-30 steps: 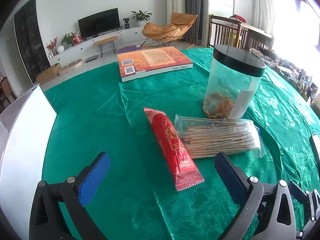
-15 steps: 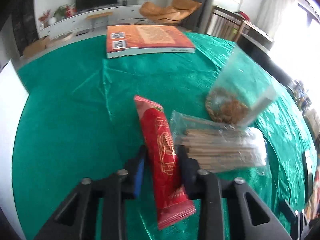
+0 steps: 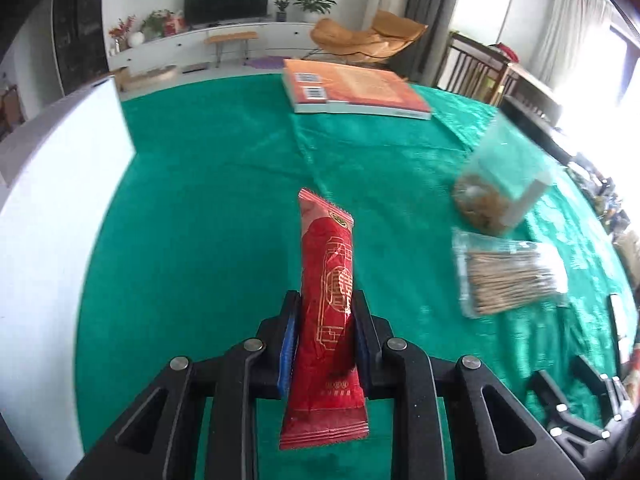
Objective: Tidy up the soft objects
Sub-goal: 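Grasp the cotton swab bag with the right tool while the left tool holds the red wrapper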
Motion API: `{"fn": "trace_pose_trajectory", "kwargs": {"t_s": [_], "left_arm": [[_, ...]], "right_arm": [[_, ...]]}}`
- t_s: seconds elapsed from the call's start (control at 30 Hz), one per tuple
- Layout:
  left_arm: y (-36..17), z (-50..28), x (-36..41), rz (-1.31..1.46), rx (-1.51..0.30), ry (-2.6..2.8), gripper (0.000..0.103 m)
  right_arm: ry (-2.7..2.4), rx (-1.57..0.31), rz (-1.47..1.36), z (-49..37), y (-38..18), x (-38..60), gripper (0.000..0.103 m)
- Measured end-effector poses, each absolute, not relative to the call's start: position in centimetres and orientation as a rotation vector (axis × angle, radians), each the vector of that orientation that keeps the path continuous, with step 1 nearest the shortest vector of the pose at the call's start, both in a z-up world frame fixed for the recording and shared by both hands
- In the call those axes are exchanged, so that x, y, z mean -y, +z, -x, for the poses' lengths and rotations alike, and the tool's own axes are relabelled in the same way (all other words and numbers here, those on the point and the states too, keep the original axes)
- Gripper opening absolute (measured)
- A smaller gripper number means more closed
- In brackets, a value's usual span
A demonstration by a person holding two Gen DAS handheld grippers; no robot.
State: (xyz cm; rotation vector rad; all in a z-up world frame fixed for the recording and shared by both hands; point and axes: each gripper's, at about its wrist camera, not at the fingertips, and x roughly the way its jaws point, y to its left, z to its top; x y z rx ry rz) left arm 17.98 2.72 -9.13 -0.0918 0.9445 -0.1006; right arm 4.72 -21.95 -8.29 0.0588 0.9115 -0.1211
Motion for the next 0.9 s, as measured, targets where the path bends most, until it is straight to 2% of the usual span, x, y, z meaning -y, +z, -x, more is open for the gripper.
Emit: {"fn": "trace_pose_trajectory", "kwargs": {"t_s": [0.13,0.17,0.2,0.27,0.5,0.6,0.67,0.77,0.9], "left_arm": [[-10.9,-17.9,-3.0,0.034,-0.951,-0.079,0.031],[-11.0,-18.0,-2.8,0.012,-0.942,-0.073,0.050],[-11.3,-18.0,-2.7,0.003,-0.948,-0.070,0.079],[-11.6,-18.0,-3.0,0.021,-0.942,-0.080,0.098],[-11.9,-17.4,-2.7,-0.024,-0.948,-0.077,0.103],[-12.5,-17.7,-2.4,-0.023,-0.947,-0.076,0.103],[-12.5,-17.8,-2.4,-0.022,-0.947,-0.075,0.103],[-12.7,-17.6,-2.4,-0.022,-0.946,-0.075,0.103],[-12.8,-17.7,-2.3,-0.021,-0.946,-0.075,0.103]], "right_arm": [[-0.121,-0.912,-0.059,-4.7,-8.3,21.9,0.086],[-0.121,-0.912,-0.059,-4.7,-8.3,22.0,0.086],[-0.121,-0.912,-0.059,-4.7,-8.3,21.9,0.086],[-0.121,-0.911,-0.059,-4.7,-8.3,22.0,0.086],[-0.081,-0.900,-0.120,-4.4,-7.9,22.5,0.084],[0.028,-0.730,-0.302,-3.0,-5.2,25.1,0.084],[0.091,-0.683,-0.232,-4.5,-3.4,25.7,0.084],[0.246,-0.737,-0.096,-9.5,-2.2,26.3,0.084],[0.374,-0.859,-0.027,-15.3,-3.9,26.2,0.084]]}}
